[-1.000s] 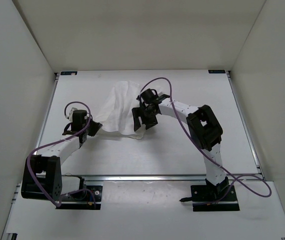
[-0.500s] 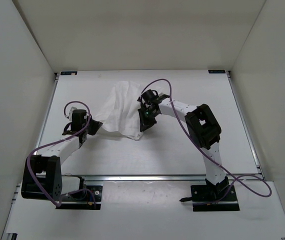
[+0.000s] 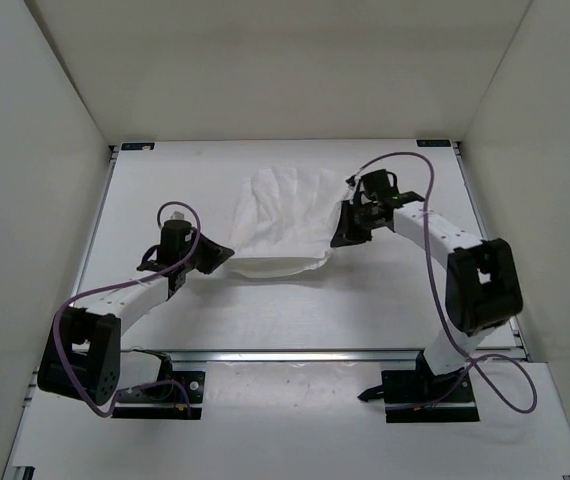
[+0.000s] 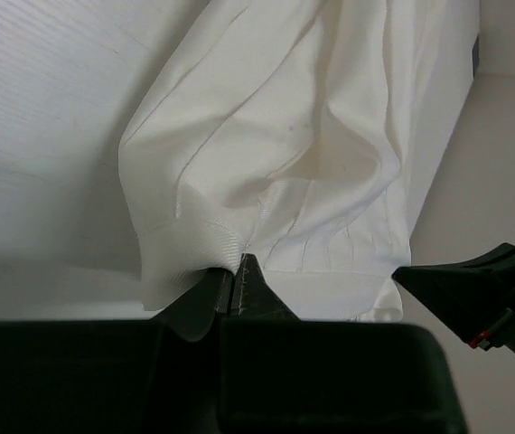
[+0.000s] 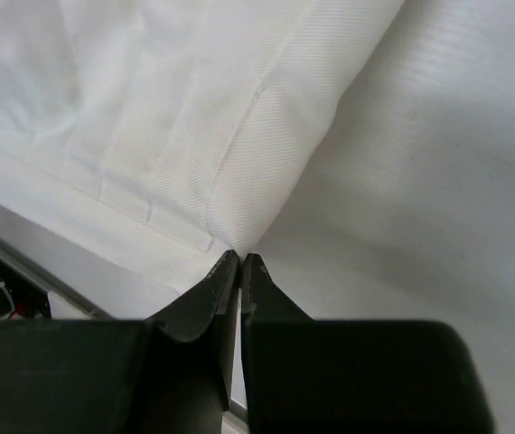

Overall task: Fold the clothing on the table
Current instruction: Flatten the skirt out

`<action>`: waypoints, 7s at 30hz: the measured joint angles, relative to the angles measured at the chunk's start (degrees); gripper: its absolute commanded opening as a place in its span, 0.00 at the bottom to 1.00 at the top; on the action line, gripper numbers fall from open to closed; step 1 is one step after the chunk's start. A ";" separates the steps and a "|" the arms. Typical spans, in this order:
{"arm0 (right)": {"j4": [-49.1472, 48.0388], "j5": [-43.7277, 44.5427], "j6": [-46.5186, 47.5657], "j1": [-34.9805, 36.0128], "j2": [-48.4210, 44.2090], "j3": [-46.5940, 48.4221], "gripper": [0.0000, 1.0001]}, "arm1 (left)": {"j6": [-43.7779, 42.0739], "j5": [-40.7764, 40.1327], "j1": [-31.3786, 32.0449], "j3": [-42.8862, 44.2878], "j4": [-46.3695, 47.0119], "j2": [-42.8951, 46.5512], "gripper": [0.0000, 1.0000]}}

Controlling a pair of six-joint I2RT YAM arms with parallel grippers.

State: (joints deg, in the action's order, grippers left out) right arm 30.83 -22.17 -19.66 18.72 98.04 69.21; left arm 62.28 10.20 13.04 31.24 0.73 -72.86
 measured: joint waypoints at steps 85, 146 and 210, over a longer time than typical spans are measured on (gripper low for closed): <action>-8.72 -2.38 -3.39 -2.08 -8.48 -21.79 0.00 | -31.43 2.97 13.73 9.31 -14.95 -13.09 0.00; -0.07 -16.55 4.85 -15.47 -11.63 37.09 0.00 | -41.81 5.57 5.84 67.17 -19.87 -12.07 0.00; 0.76 -17.70 10.99 -17.14 5.51 54.29 0.00 | -41.46 9.75 1.90 83.69 -19.34 -31.71 0.00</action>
State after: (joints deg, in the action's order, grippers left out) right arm 31.59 -39.88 -8.67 1.58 103.55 123.50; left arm 20.82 19.94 14.94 114.93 -18.61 -104.57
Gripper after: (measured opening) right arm 0.026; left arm 0.108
